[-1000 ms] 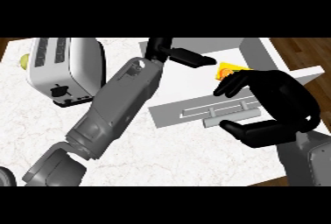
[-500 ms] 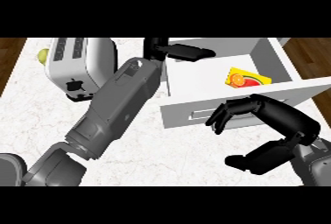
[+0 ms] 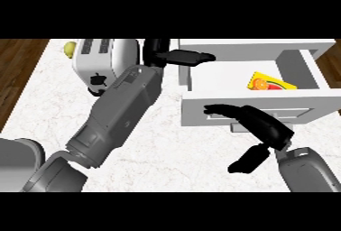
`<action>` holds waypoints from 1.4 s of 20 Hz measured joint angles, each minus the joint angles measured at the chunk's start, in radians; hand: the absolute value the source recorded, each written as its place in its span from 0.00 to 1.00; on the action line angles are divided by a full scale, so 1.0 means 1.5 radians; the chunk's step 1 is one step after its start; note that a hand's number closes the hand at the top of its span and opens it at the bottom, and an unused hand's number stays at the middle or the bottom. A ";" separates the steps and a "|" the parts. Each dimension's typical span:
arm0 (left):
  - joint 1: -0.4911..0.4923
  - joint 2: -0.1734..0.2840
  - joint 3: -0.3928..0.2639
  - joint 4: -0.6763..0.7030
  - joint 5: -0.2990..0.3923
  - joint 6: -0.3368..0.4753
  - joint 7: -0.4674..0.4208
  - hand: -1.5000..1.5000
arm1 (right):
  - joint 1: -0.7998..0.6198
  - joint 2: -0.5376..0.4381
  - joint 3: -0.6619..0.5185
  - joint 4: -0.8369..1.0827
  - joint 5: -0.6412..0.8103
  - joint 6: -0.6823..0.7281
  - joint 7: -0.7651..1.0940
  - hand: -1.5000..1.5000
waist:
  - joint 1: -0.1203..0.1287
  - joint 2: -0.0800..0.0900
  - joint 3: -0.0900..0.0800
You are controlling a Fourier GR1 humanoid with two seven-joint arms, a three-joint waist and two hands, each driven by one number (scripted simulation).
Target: Pick up the cup, place it into the drawer and close the drawer
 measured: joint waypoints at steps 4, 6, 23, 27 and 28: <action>0.029 0.010 0.006 -0.022 0.002 -0.023 -0.012 0.00 | -0.027 0.015 0.034 0.145 0.080 -0.041 -0.069 1.00 | 0.025 -0.001 0.000; 0.051 0.022 0.008 -0.036 0.003 -0.035 -0.013 0.00 | -0.050 0.021 0.038 0.224 0.110 -0.062 -0.103 1.00 | 0.034 -0.001 0.000; 0.193 0.093 -0.004 -0.171 0.011 -0.119 0.020 0.00 | -0.313 0.025 -0.127 0.676 0.106 -0.184 -0.306 1.00 | 0.107 0.009 0.005; 0.210 0.110 -0.009 -0.189 0.010 -0.138 0.027 0.00 | -0.316 0.017 -0.144 0.688 0.082 -0.148 -0.316 1.00 | 0.115 0.007 0.006; 0.214 0.110 -0.010 -0.192 0.010 -0.141 0.027 0.00 | -0.317 0.016 -0.147 0.689 0.076 -0.139 -0.316 1.00 | 0.116 0.008 0.006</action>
